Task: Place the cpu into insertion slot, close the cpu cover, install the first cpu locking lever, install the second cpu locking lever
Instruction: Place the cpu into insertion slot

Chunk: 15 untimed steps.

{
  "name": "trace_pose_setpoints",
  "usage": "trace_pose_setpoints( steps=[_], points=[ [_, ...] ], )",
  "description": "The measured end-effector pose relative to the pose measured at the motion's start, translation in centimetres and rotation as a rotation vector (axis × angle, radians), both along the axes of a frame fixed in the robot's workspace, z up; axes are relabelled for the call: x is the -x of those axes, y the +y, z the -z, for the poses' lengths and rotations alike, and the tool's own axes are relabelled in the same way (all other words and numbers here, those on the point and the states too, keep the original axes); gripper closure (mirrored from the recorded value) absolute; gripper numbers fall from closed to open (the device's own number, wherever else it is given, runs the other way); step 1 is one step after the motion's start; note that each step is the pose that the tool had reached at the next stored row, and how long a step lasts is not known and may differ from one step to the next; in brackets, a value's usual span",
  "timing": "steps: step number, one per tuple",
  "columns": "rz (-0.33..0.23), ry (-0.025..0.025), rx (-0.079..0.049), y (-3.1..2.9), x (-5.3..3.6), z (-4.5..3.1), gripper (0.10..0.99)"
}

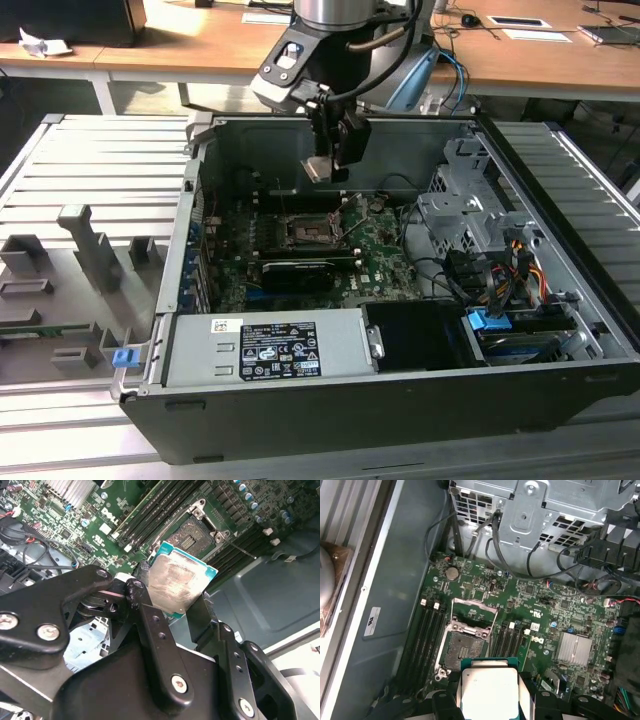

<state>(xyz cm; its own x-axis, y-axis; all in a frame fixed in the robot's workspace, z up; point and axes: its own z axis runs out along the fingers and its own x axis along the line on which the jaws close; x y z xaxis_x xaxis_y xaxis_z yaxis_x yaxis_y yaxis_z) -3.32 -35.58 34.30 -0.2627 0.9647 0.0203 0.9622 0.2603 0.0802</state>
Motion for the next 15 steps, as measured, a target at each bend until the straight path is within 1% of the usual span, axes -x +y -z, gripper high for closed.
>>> trace_pose_setpoints(
  steps=[5,15],
  points=[
    [0.004,0.0003,0.0,0.0,0.0,0.06,0.545],
    [0.028,0.0018,0.0,0.0,0.0,0.29,0.545]
  ],
)
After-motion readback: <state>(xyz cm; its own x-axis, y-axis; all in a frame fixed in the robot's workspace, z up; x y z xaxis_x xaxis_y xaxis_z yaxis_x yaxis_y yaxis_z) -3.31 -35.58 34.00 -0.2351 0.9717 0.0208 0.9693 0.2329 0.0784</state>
